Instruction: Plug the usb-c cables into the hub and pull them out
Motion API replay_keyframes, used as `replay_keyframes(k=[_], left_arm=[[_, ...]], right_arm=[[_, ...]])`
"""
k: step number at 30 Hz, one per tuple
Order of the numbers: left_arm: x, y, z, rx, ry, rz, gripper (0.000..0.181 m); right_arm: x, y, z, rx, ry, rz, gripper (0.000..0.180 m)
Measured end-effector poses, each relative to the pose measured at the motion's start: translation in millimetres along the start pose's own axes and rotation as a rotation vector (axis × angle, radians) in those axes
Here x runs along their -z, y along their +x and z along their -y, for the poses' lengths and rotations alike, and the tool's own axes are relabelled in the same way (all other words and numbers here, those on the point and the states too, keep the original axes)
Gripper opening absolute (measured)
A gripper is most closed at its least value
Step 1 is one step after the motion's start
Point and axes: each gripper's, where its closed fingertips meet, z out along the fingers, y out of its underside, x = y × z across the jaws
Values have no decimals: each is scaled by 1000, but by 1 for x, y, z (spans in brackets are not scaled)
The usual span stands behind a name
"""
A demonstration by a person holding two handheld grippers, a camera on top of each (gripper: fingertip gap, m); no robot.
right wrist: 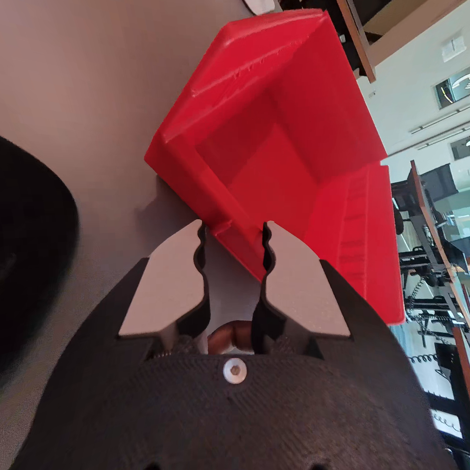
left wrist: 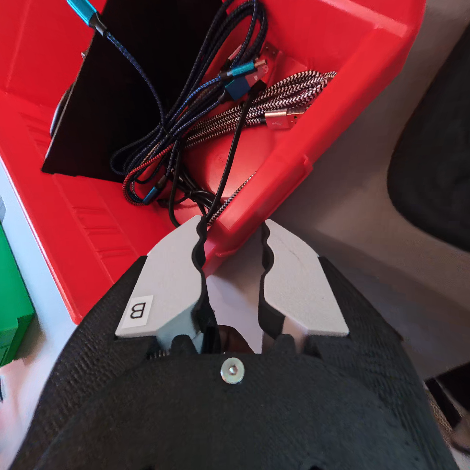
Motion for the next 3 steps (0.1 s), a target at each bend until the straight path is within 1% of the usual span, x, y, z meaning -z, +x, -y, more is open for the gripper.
replay_keyframes(k=[3], left_arm=[[11,-1,-19,22,-40,-13,42]], right_arm=[[6,9,-15,-12,0,-4,43]])
